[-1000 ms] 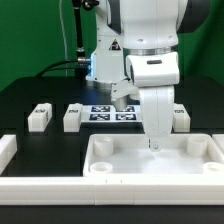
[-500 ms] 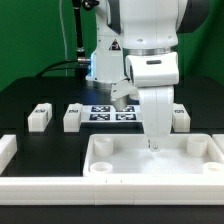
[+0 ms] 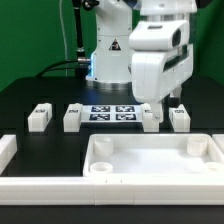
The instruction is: Assemble desk
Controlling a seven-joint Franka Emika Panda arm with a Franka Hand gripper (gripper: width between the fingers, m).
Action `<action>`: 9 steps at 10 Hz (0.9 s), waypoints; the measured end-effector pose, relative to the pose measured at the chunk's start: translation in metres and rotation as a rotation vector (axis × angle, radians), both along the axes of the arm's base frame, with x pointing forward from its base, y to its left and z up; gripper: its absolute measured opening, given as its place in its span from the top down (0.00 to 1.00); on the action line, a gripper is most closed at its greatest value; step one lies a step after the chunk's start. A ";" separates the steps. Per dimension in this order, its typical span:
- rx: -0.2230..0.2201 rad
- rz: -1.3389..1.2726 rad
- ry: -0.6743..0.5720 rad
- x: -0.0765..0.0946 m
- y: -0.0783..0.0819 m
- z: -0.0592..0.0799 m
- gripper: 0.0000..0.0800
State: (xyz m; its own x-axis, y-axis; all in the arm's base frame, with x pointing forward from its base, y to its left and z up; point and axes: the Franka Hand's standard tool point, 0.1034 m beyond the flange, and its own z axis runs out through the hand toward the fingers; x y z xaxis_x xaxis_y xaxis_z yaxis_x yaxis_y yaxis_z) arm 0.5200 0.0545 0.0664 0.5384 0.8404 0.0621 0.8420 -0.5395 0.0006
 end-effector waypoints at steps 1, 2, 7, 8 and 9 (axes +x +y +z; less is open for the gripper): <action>0.003 -0.068 0.008 -0.002 0.001 -0.002 0.19; 0.006 -0.131 0.012 -0.002 0.001 -0.002 0.19; 0.011 -0.742 0.081 -0.022 0.039 0.000 0.19; 0.025 -0.902 0.108 -0.025 0.046 -0.003 0.19; 0.024 -0.849 0.105 -0.024 0.044 -0.003 0.19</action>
Offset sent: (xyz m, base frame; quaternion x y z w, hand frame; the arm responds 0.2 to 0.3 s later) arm 0.0000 0.0000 0.0000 0.0000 0.0000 0.1296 0.9916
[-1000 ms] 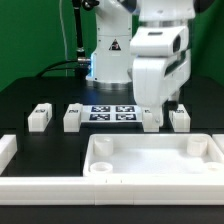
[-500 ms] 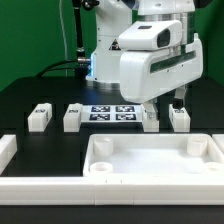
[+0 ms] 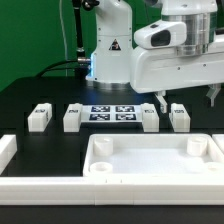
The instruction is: Assemble desk
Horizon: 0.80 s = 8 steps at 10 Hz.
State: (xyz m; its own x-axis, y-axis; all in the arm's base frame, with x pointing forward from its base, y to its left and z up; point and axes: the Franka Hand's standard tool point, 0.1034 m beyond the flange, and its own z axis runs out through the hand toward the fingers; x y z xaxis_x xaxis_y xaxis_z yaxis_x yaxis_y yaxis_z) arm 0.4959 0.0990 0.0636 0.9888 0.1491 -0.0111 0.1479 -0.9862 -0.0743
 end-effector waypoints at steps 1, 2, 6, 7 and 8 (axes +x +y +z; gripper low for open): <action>-0.002 -0.008 0.025 -0.002 0.002 -0.001 0.19; -0.002 -0.030 0.048 -0.003 0.009 -0.004 0.19; 0.002 -0.074 0.424 -0.001 0.007 -0.006 0.19; -0.002 -0.064 0.513 -0.004 0.008 -0.006 0.19; -0.002 -0.060 0.554 -0.004 0.009 -0.007 0.19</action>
Offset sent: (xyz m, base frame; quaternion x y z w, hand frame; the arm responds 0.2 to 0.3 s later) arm 0.0120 -0.0051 -0.0010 0.0638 -0.3419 0.1251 0.9292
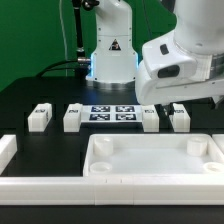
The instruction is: Assemble desk
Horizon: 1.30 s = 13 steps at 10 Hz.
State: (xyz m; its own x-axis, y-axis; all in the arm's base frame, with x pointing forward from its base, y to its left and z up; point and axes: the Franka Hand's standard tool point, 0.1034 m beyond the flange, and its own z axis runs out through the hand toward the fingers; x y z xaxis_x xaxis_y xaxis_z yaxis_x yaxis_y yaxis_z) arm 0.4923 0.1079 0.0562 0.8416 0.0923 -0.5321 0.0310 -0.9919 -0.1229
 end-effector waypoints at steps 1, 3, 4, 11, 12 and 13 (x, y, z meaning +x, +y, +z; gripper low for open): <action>-0.021 0.002 0.108 -0.010 0.000 0.000 0.19; -0.044 0.028 0.244 -0.015 0.001 -0.014 0.19; -0.043 0.027 0.239 -0.013 0.001 -0.014 0.19; -0.051 0.032 0.251 -0.034 0.001 -0.024 0.19; -0.050 0.034 0.253 -0.034 0.002 -0.024 0.19; -0.050 0.035 0.253 -0.034 0.002 -0.025 0.19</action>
Offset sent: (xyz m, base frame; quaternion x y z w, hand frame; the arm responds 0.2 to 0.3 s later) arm 0.0000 0.0000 0.0000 0.0000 -0.0650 0.0000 0.9979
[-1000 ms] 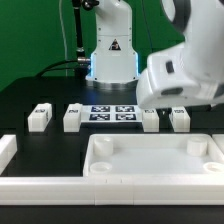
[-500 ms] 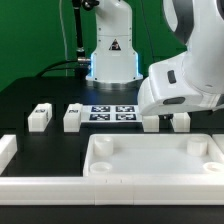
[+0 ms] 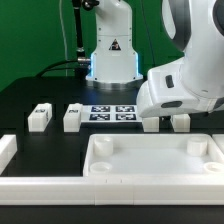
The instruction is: Assemble desk
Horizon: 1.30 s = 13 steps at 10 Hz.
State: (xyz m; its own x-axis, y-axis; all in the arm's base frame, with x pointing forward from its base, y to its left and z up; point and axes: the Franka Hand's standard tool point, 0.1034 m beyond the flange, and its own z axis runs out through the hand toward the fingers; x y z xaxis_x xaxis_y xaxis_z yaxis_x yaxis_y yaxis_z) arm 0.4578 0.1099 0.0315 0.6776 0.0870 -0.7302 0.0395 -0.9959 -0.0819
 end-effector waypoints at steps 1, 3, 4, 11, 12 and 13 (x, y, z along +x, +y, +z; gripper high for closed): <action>0.000 0.000 0.000 0.000 0.000 0.000 0.19; -0.015 -0.011 0.045 -0.011 -0.002 -0.005 0.19; -0.019 -0.009 0.073 -0.020 -0.002 -0.012 0.19; -0.018 -0.007 0.075 -0.028 -0.002 -0.019 0.64; -0.018 -0.007 0.075 -0.028 -0.002 -0.019 0.64; -0.018 -0.007 0.075 -0.028 -0.002 -0.019 0.64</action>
Offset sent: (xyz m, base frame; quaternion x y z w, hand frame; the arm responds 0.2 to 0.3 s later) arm -0.0413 -0.0127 -0.0184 -0.0263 -0.1104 0.0591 0.9918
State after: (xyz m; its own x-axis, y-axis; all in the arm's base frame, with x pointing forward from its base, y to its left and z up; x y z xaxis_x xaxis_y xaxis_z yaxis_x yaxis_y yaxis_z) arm 0.4295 0.1082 0.0122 0.6213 0.0688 -0.7806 0.0270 -0.9974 -0.0665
